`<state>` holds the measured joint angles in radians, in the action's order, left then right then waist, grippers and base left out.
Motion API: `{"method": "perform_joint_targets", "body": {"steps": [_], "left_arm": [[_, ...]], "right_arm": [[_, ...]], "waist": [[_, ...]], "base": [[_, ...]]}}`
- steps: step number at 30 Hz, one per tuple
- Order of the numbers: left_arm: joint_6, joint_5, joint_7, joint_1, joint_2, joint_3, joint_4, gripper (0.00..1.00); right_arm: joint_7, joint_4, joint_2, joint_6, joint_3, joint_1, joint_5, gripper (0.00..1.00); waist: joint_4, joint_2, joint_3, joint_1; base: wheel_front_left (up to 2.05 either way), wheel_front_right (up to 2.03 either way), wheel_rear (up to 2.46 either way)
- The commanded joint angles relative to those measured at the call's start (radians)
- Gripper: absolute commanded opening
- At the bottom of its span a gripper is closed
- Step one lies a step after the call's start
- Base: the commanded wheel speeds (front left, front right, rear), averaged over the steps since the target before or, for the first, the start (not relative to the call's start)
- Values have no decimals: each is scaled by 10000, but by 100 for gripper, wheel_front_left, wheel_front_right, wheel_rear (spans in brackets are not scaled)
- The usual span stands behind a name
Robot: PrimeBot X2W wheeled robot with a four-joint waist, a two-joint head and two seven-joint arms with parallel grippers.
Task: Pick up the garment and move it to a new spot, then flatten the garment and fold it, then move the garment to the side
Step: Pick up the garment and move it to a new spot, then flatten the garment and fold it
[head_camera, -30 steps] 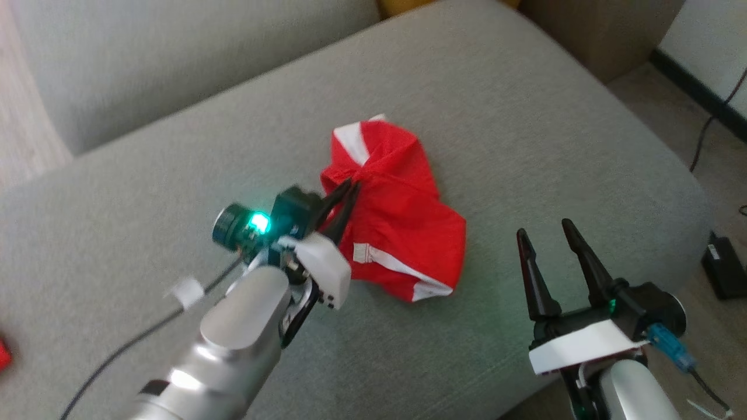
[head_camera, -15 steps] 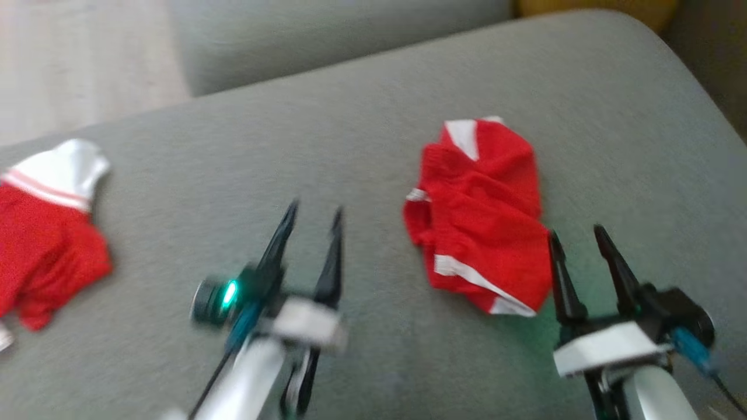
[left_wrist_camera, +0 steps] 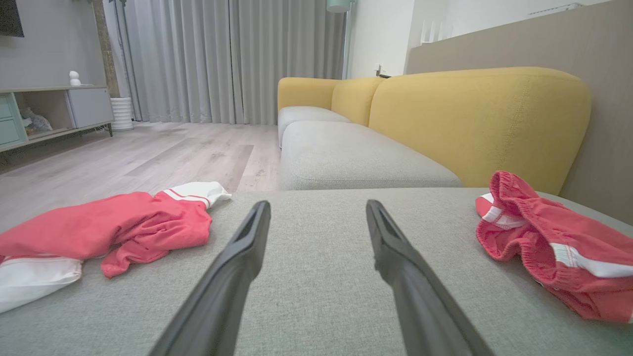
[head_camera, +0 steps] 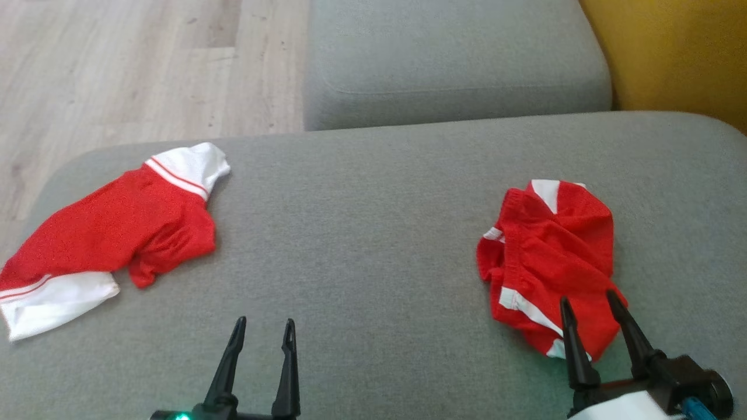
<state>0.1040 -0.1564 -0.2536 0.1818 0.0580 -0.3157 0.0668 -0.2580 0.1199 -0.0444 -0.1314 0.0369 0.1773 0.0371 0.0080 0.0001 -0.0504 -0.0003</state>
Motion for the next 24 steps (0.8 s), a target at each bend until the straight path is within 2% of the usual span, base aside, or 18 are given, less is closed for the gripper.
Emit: {"method": "perform_joint_targets", "body": {"steps": [1, 9, 24], "left_arm": [[15, 160, -81, -448, -72, 399, -335, 100], [208, 320, -81, -306, -76, 580, -337, 100], [236, 384, -81, -247, -77, 490, -284, 100]], "right_arm": [[-38, -361, -59, 7, 219, -230, 117, 100], [-38, -345, -59, 7, 324, -86, 153, 100], [-38, -234, -58, 7, 402, -51, 155, 100]], "waist": [[157, -1, -144, 3], [224, -1, -294, 3], [175, -1, -318, 3]], "base": [[0, 0, 0], [0, 0, 0], [0, 0, 0]]}}
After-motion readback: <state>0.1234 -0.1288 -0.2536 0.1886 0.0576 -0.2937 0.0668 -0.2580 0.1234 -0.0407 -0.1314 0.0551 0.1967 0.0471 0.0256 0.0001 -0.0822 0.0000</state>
